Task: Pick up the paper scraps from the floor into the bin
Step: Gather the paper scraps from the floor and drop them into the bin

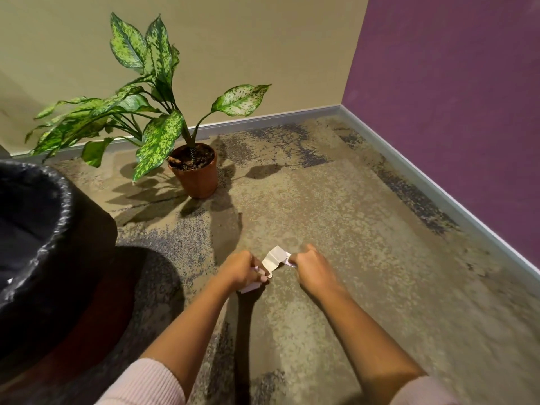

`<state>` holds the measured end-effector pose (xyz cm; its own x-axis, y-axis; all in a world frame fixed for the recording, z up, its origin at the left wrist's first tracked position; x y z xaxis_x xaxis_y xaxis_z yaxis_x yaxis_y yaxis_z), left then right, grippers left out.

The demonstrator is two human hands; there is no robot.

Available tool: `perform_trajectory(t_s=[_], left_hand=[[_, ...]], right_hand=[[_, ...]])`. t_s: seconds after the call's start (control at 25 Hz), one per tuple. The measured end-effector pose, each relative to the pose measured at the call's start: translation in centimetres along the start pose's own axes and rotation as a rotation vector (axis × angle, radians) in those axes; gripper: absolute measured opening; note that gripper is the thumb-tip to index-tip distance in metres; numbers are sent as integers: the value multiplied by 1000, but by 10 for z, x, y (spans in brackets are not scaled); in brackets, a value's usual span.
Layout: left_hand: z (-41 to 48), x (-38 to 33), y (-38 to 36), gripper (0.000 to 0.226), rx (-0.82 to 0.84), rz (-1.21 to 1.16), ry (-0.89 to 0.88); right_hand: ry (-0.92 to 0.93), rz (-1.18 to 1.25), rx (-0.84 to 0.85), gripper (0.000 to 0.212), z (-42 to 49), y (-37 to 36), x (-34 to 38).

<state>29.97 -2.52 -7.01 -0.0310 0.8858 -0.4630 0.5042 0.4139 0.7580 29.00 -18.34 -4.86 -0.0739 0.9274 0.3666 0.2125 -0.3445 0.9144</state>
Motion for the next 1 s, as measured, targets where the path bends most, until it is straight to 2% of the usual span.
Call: perform_trajectory(t_s=[0.08, 0.2, 0.32, 0.44, 0.52, 0.72, 0.84, 1.0], left_hand=[[-11, 6, -1, 20, -40, -150, 26], [-21, 12, 13, 33, -188, -310, 90], [-19, -2, 21, 67, -176, -232, 50], [-9, -23, 18, 89, -128, -137, -13], [-2, -32, 9, 85, -67, -120, -33], [6, -35, -10, 48, -85, -101, -15], [2, -32, -9, 33, -149, -136, -2], [-6, -41, -8, 25, -197, 33, -48]], right_hand=[[-33, 86, 22, 34, -11, -3, -6], [-143, 358, 2, 41, -13, 4, -22], [-226, 497, -17, 55, -11, 13, -36], [-195, 406, 5, 56, -10, 9, -34], [-150, 326, 20, 55, -12, 3, -25], [-7, 90, 26, 46, -14, -2, -8], [-55, 3, 12, 34, -15, -1, -5], [-116, -21, 11, 30, -14, 3, -1]])
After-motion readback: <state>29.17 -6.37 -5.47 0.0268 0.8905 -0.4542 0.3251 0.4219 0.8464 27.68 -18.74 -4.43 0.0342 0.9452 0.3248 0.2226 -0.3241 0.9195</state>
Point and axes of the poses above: each hand's wrist, its own z-axis towards the middle knuckle, its own y-axis out of the back of the hand, x = y × z, the point moved 9 cm from there along z, towards the middle knuckle, and after that the axes turned 8 degrees about z, right-handed, at the moved point
